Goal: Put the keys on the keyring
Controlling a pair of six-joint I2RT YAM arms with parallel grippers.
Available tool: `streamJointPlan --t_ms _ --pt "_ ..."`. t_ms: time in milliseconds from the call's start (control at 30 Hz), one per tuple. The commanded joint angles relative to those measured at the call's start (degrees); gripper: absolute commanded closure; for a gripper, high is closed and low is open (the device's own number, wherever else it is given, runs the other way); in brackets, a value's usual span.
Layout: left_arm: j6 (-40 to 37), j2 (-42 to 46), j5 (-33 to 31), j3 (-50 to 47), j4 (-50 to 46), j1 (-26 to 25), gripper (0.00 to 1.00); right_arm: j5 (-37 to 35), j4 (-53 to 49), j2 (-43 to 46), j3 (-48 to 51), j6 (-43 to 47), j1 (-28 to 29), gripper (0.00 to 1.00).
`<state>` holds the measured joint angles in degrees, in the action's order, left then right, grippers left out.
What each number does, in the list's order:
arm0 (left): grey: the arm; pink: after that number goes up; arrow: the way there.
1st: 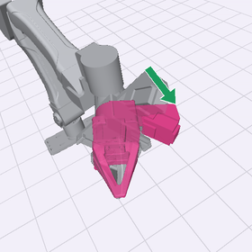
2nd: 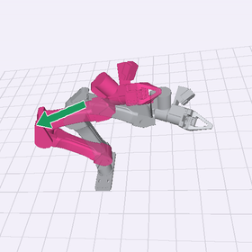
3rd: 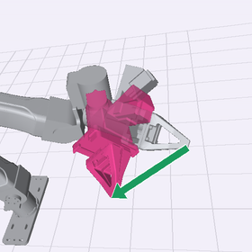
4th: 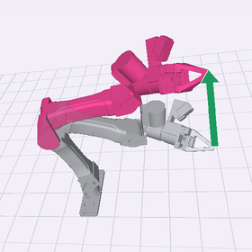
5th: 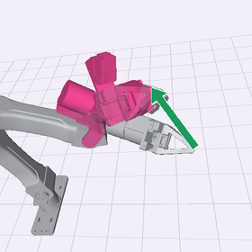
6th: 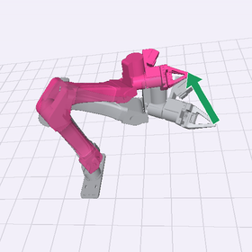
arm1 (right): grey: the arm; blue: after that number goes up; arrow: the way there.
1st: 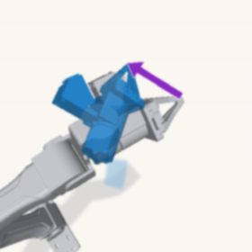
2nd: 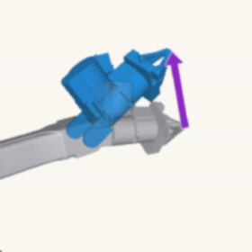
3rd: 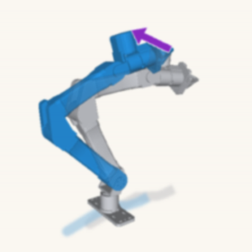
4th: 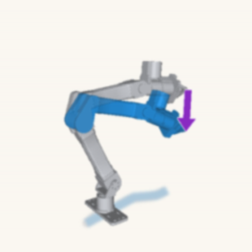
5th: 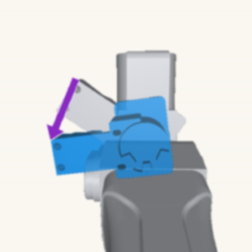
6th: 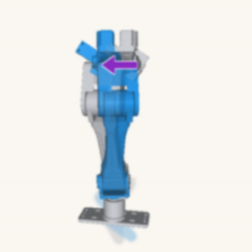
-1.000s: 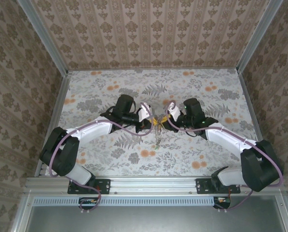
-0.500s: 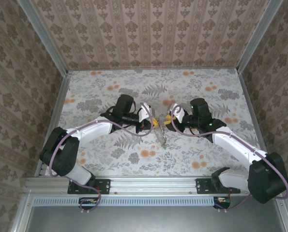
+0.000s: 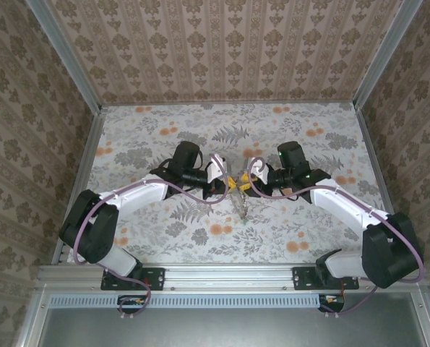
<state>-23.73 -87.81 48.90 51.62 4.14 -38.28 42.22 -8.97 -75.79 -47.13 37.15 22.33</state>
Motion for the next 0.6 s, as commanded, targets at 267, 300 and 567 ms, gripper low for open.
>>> streamJointPlan --t_ms 267,300,567 --pt "-0.4 -0.8 4.0 1.1 0.8 -0.5 1.0 3.2 -0.9 -2.9 -2.3 4.1 -0.5 0.77" --pt "-0.4 -0.9 4.1 1.1 0.8 -0.6 1.0 3.9 -0.4 -3.0 -2.3 3.8 -0.5 0.78" --pt "0.3 -0.9 4.1 0.9 1.5 -0.6 1.0 5.9 0.8 -3.5 -2.4 2.1 -0.6 0.83"
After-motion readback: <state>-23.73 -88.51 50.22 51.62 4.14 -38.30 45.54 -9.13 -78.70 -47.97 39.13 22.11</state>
